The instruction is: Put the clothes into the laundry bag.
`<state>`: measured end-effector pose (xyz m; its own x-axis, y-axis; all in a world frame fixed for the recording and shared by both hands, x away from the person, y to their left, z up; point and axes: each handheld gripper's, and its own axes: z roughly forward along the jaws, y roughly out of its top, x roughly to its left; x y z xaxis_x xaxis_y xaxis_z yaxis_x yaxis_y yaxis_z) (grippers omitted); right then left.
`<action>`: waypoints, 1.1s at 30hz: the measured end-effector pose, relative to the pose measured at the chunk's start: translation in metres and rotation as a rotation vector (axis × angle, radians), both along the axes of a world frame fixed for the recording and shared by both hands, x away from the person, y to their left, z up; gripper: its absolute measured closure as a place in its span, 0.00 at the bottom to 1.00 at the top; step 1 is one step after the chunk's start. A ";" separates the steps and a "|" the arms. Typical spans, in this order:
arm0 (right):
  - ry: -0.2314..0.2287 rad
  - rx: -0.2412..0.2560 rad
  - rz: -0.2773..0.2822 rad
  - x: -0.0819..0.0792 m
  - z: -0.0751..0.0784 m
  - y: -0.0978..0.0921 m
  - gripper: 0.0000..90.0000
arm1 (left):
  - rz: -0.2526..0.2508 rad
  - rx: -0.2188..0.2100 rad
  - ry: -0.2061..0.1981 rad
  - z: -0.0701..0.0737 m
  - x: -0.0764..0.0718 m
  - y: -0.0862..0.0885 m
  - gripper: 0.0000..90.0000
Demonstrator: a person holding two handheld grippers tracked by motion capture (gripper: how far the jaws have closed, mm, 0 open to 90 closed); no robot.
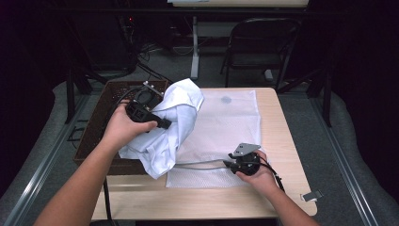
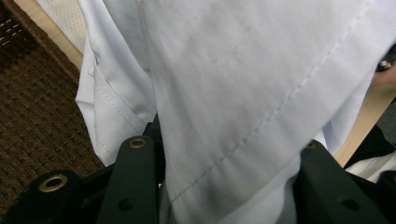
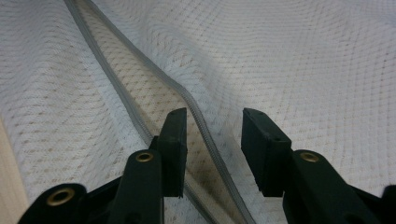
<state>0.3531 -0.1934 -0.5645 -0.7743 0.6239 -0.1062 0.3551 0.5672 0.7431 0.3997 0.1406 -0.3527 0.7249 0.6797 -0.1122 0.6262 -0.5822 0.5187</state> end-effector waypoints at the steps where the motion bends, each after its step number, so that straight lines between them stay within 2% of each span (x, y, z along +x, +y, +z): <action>1: 0.000 -0.007 0.000 0.002 -0.001 0.001 0.68 | -0.004 0.002 0.000 0.000 -0.001 -0.001 0.68; 10: 0.008 -0.014 -0.007 0.006 -0.005 0.006 0.71 | -0.022 -0.002 -0.002 -0.004 -0.006 -0.005 0.68; 17: -0.006 -0.015 0.014 0.008 -0.003 0.008 0.88 | -0.040 -0.001 -0.007 -0.006 -0.011 -0.009 0.68; 23: 0.008 -0.004 0.023 0.009 -0.003 0.007 0.98 | -0.052 -0.016 -0.008 -0.011 -0.014 -0.012 0.68; 33: 0.002 -0.004 0.046 0.015 0.006 0.008 0.99 | -0.067 -0.027 -0.006 -0.022 -0.016 -0.021 0.68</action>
